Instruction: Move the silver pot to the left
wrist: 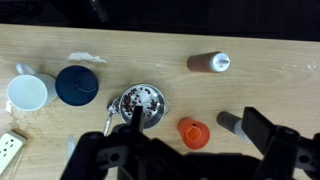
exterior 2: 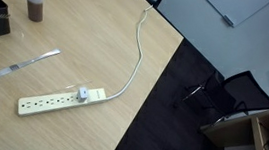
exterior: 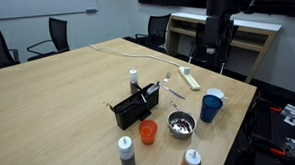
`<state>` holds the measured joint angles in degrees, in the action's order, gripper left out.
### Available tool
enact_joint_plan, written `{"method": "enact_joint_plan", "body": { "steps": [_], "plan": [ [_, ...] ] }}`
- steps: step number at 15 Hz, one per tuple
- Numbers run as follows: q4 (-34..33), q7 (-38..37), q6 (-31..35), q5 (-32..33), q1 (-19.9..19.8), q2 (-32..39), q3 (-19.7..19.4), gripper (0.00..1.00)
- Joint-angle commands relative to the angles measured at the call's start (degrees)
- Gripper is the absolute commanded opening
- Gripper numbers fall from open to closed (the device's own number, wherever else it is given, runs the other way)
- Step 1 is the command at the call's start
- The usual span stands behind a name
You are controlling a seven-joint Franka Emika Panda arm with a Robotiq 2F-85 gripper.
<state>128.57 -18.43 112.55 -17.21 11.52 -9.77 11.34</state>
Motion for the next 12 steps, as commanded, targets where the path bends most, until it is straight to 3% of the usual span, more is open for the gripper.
{"method": "enact_joint_plan", "body": {
  "steps": [1,6,8,12],
  "plan": [
    [-0.07,0.03,-0.11,-0.04,-0.34,0.0,0.3,1.0],
    [0.24,-0.47,0.12,1.0,-0.59,-0.02,0.29,1.0],
    [0.59,3.47,-0.58,-0.64,-0.3,0.39,-0.29,1.0],
    [2.87,8.41,0.7,1.91,-0.81,2.65,-0.79,1.0]
  ]
}}
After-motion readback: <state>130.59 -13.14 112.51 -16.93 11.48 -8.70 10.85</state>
